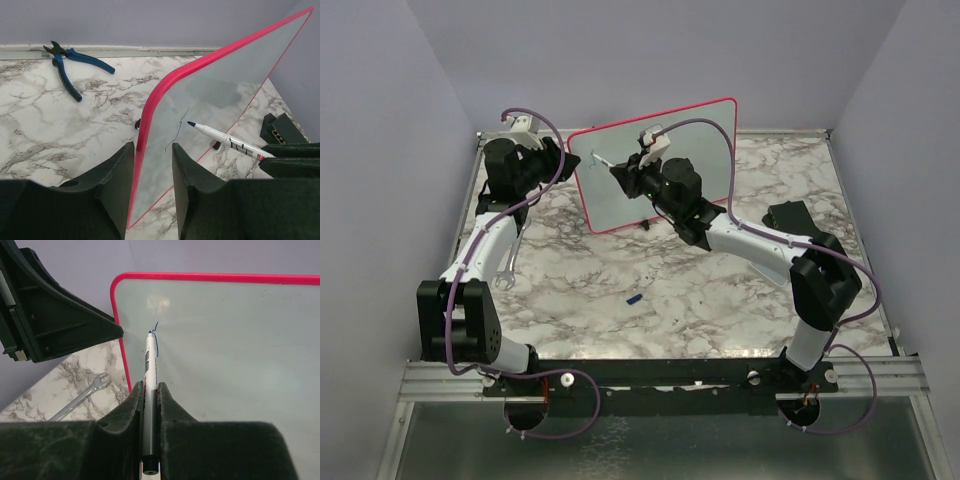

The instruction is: Write a sentence on the whiteboard

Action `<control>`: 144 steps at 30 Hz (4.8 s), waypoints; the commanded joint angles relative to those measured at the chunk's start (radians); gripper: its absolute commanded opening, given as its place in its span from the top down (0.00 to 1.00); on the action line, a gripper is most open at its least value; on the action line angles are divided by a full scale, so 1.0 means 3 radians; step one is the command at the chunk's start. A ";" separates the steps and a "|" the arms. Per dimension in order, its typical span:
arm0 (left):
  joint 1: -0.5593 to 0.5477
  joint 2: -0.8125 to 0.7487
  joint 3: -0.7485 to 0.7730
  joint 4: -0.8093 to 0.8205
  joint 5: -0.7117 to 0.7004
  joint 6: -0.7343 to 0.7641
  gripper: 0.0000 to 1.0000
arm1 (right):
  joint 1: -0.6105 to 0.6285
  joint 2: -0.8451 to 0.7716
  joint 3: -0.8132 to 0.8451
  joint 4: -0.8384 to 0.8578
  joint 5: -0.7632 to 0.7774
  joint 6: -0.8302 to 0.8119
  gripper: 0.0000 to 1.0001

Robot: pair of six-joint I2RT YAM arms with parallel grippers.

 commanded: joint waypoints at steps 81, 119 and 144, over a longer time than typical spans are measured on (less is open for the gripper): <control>0.0017 -0.0008 -0.0048 0.0072 0.0080 0.0032 0.82 | 0.0089 0.0088 -0.0150 0.0035 0.0441 -0.0077 0.99; 0.0017 -0.0011 -0.0074 0.0099 0.0052 0.0029 0.82 | 0.0276 -0.0200 -0.0305 0.0179 0.0628 -0.0246 0.99; 0.0017 -0.0017 -0.0087 0.0094 0.0060 0.0053 0.83 | 0.0230 0.0074 -0.0013 0.0176 0.0742 -0.0363 0.99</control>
